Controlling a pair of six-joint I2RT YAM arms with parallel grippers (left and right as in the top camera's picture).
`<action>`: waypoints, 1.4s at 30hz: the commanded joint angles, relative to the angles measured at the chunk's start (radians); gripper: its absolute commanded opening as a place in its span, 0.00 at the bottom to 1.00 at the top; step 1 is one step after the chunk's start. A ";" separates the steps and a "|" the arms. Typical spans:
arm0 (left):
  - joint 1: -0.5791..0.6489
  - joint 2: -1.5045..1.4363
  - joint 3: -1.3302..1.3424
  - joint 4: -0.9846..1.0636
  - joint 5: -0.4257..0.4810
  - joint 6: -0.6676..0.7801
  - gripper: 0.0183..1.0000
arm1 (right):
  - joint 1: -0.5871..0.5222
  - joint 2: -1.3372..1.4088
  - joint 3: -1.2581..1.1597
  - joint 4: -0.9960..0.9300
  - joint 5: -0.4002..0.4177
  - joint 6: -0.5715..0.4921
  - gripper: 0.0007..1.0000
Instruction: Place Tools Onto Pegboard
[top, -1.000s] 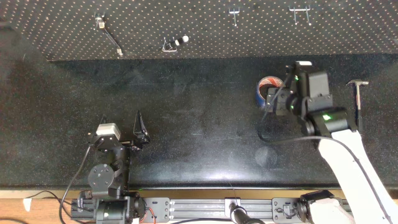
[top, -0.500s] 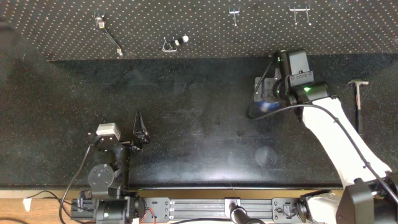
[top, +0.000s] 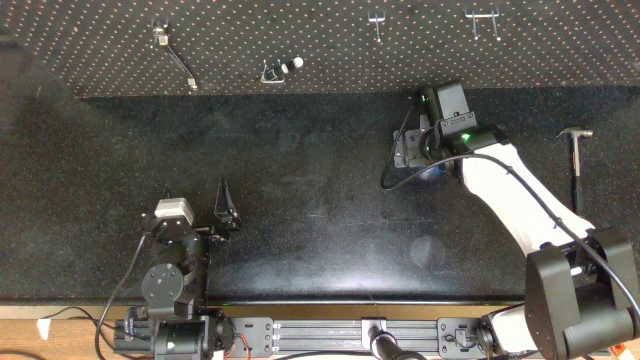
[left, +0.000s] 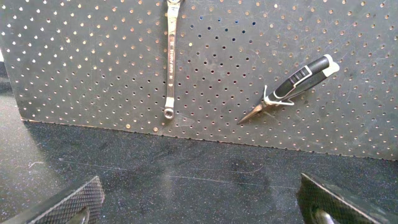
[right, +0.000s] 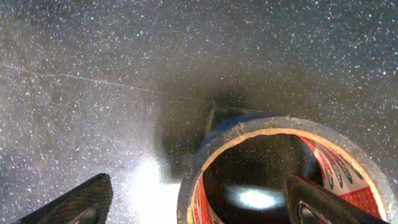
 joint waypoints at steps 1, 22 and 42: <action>-0.003 -0.003 -0.022 -0.009 0.006 0.013 1.00 | 0.007 0.003 0.019 -0.009 -0.013 -0.011 0.54; -0.003 -0.003 -0.022 -0.009 0.006 0.013 1.00 | 0.022 -0.357 0.019 -0.038 -0.054 0.103 0.08; -0.003 -0.003 -0.022 -0.009 0.006 0.013 1.00 | 0.288 -0.215 0.019 0.668 0.296 0.036 0.07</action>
